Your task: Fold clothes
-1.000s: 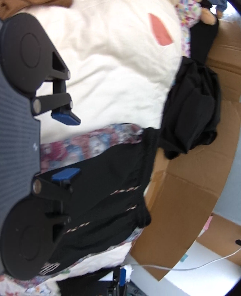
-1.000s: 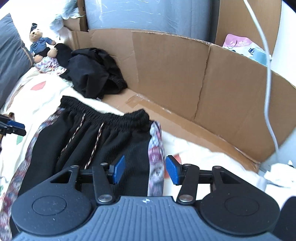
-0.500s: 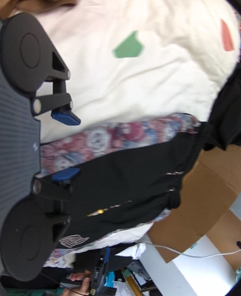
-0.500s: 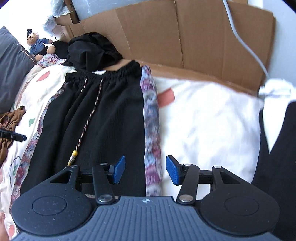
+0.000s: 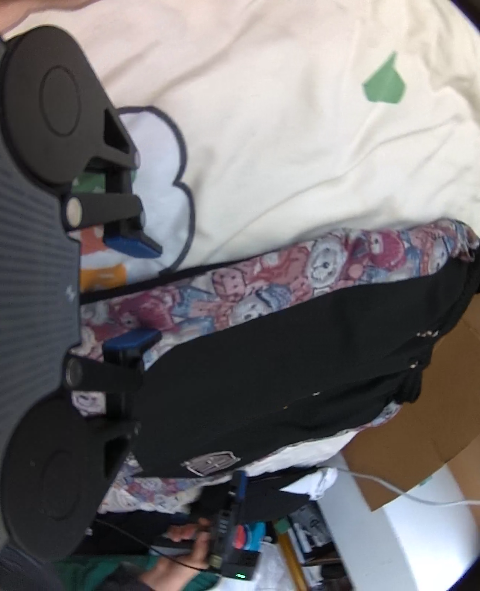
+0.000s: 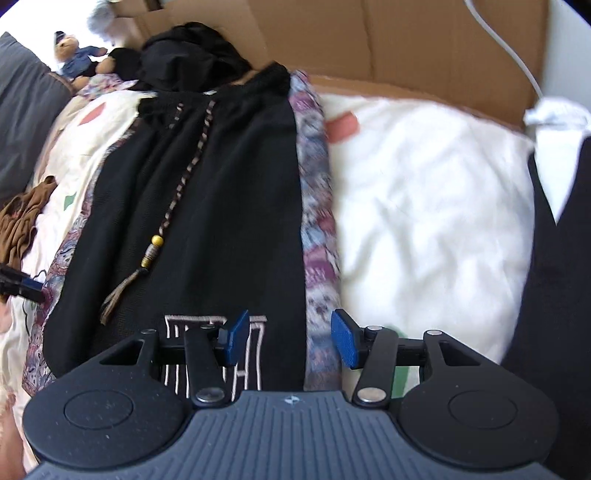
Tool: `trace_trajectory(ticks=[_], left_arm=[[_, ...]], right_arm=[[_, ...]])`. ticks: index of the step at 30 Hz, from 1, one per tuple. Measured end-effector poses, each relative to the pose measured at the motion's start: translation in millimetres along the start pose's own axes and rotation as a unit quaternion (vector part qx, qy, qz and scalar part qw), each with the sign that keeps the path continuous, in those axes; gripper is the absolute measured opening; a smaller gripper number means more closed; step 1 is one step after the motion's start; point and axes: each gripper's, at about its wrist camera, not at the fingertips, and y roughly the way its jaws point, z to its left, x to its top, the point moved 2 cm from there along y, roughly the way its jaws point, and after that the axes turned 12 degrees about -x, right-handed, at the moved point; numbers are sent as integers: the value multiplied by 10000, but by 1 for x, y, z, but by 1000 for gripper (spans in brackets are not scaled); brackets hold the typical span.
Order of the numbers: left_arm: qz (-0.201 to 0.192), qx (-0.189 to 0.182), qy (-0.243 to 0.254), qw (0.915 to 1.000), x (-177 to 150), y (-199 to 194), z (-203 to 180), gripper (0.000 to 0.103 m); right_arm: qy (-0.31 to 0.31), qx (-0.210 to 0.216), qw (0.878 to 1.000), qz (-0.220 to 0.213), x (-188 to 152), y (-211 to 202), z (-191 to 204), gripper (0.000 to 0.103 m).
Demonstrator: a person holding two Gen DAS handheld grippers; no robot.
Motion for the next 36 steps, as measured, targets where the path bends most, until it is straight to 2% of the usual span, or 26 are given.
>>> trace_trajectory(ticks=[7,12,17,21,26,28,30,31,33,36], left_arm=[[10,-485,-635,9968,-27,-1,9,41],[185,-519,-673,9962,-44,4,7,42],[143,-626,-737,9952,-53,-2,6,41],[205,-721,-951,9926,-63,0,12,26],[286,-781,-964,9919,-72,-3,13,26],[268,-774,-916,9924,-74,-3,13,23],[304,-721,-823,9935,-76,-6,13,4],[302,-695,-802,9939,-76,-7,13,4],[297,-663,-800,9942,-77,-12,13,3],[281,-581,-715,9953,-71,-34,16,2]], right_arm=[[241,129,9986,449,-33,-7,-17,54],[243,212,9971,691,-54,-13,-23,53],[495,301,9947,848,-68,-20,-37,52],[1019,675,9860,1135,-80,-19,-55,47],[1191,880,9800,1327,-87,-16,-66,45],[1172,930,9793,1364,-90,-16,-69,39],[1081,876,9801,1416,-93,-17,-68,14],[1035,850,9805,1442,-94,-17,-67,9],[907,863,9811,1479,-96,-22,-66,3],[848,890,9809,1507,-102,-35,-66,2]])
